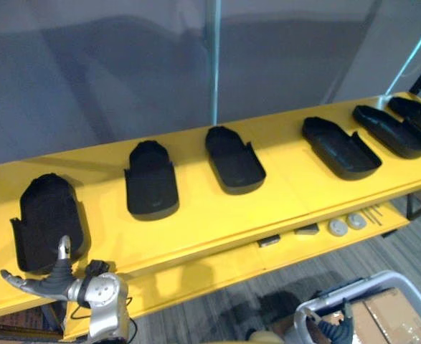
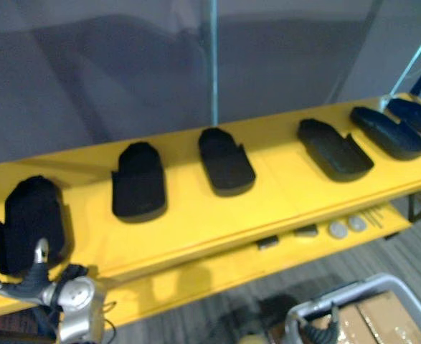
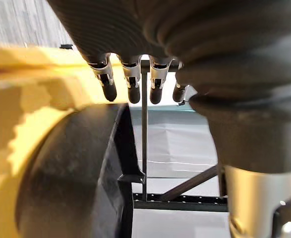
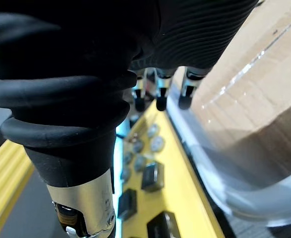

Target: Walk over and take plastic housings, then place them on the shelf

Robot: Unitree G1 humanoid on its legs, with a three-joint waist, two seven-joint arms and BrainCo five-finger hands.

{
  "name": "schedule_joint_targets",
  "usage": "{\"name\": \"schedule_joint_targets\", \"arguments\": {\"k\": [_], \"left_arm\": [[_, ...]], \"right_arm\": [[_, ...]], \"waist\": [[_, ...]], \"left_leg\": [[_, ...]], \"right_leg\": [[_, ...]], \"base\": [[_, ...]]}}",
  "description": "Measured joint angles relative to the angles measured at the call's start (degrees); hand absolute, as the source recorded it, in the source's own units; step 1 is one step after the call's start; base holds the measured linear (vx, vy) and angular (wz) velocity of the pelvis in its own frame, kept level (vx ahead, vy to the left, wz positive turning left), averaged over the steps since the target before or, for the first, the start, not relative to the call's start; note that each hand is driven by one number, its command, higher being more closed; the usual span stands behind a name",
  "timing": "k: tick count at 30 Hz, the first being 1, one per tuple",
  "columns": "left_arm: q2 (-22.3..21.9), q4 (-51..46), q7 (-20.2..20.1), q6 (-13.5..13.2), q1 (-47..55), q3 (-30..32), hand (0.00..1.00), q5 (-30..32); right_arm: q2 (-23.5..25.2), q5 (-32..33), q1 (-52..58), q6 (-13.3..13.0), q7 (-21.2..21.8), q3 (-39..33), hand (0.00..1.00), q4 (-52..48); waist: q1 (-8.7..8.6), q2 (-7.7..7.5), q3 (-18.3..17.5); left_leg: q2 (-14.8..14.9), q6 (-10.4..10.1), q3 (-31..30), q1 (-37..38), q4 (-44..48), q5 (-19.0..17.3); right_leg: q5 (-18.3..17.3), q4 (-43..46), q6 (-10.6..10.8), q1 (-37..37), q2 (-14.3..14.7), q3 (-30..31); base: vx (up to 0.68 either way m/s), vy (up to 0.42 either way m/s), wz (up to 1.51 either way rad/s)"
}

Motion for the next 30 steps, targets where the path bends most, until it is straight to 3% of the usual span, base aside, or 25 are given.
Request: {"name": "schedule_joint_targets", "arguments": {"k": [4,11,22,26,28,30], "left_arm": [[0.4,0.4,-1.0,1.7,-0.2,1.4,0.00,0.0],[2.6,3.5,-8.3,5.7,-0.1,1.9,0.00,-2.3],[4.2,6.2,-10.0,7.3,-0.2,2.2,0.00,-4.2],[4.1,4.6,-8.3,4.4,0.9,2.6,0.00,-4.1],[3.1,-1.8,-6.5,1.3,3.0,3.9,0.00,-3.3],[0.5,-15.5,-4.8,-3.2,7.0,4.3,0.00,1.5]], "right_arm": [[0.0,0.0,0.4,0.2,0.4,0.0,0.00,0.0],[-0.8,0.0,0.3,1.3,1.3,0.0,0.00,-0.1],[-1.6,0.0,0.5,1.5,2.7,0.0,0.00,-0.1],[-1.7,0.0,0.6,1.5,3.2,0.0,0.00,-0.1],[-1.7,0.0,0.7,1.5,3.2,0.0,0.00,-0.1],[-1.7,0.0,2.4,1.5,3.2,-0.1,0.00,-0.6]], "waist": [[-0.03,-0.02,0.0],[-0.01,0.05,-0.1],[-0.10,1.13,0.2],[0.04,1.41,0.5],[0.03,1.26,0.5],[0.24,1.25,0.7]], "left_leg": [[-0.1,0.0,0.0,0.1,-0.1,0.0],[-0.1,0.0,0.0,0.9,-0.2,0.0],[-0.1,0.0,0.0,0.9,-0.2,0.0],[-0.1,0.0,-0.1,0.9,-0.2,0.0],[-0.1,0.0,-0.2,0.8,-0.3,0.0],[-0.1,0.1,-0.4,0.7,-0.5,0.0]], "right_leg": [[0.0,0.0,0.0,0.1,0.0,0.0],[0.0,0.0,0.0,0.7,0.0,0.1],[-0.1,0.1,0.0,0.7,0.0,0.1],[-0.1,0.1,-0.1,0.7,0.0,0.1],[-0.3,0.2,0.0,0.6,0.0,0.1],[-0.6,0.3,-0.1,0.6,-0.1,0.0]], "base": [[0.00,0.000,0.00],[0.00,0.000,0.00],[0.00,0.000,0.00],[0.00,0.000,0.00],[0.00,0.000,0.00],[0.00,0.000,0.06]]}}
